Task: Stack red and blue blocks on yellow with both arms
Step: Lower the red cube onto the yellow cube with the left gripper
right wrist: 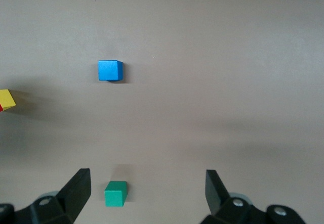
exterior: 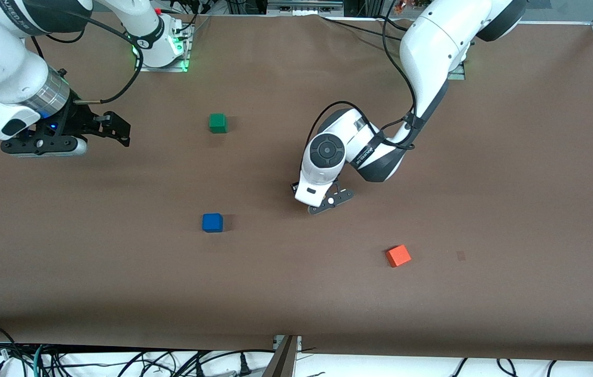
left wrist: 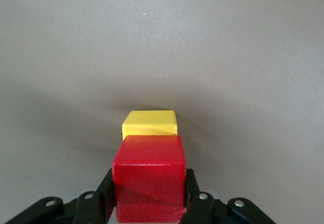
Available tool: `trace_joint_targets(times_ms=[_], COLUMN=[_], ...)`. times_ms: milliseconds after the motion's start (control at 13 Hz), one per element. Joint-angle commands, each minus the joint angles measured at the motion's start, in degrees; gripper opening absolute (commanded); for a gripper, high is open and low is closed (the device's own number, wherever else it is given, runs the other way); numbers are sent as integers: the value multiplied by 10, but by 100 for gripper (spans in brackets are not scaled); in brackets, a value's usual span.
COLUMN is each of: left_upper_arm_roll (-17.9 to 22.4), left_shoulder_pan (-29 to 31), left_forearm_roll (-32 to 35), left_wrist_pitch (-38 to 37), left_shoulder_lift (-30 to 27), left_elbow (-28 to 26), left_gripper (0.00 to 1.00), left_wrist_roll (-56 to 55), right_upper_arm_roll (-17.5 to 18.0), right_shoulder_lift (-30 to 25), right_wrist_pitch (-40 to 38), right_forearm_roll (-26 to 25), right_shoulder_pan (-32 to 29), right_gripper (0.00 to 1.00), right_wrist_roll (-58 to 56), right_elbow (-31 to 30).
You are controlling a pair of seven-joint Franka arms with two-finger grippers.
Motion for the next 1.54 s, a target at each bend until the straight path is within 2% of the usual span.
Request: trace_joint_targets(times_ms=[0,308,1077,1154,1231,1385,1462], left_upper_arm_roll=[10,9,9,9,9,9,9], left_shoulder_pan=[-14,-14,-13,-13,-13,-11,-11], left_forearm_roll=[18,41,41,41,38,38,37], left_wrist_pitch=[-5,-5,-6,-6,-6,-7,-7], left_shoulder_lift=[11,10,9,9,9,9,8], left_elbow=[19,15,16,16,17,17,17], left_gripper=[39,41,43,49,68,100,100], left_wrist_roll=[-9,-9,-8,-8,-11,-11,-10], right_upper_arm_roll=[1,1,1,1,2,2,2], right_shoulder_lift=[5,6,6,6,6,6,6], right_wrist_pitch=[-4,-4,-2,-2,-2,2,4], right_forearm_roll=[-1,-1,-5,-5,-7,-6,-6], right_shoulder_pan=[-4,-6,-4,-4,-4,-4,-3], right_gripper=[100,100,100,100,100,100,100], right_wrist_roll=[-6,-6,-5,-5,-5,-5,-5], right_elbow=[13,13,13,14,13,14,14])
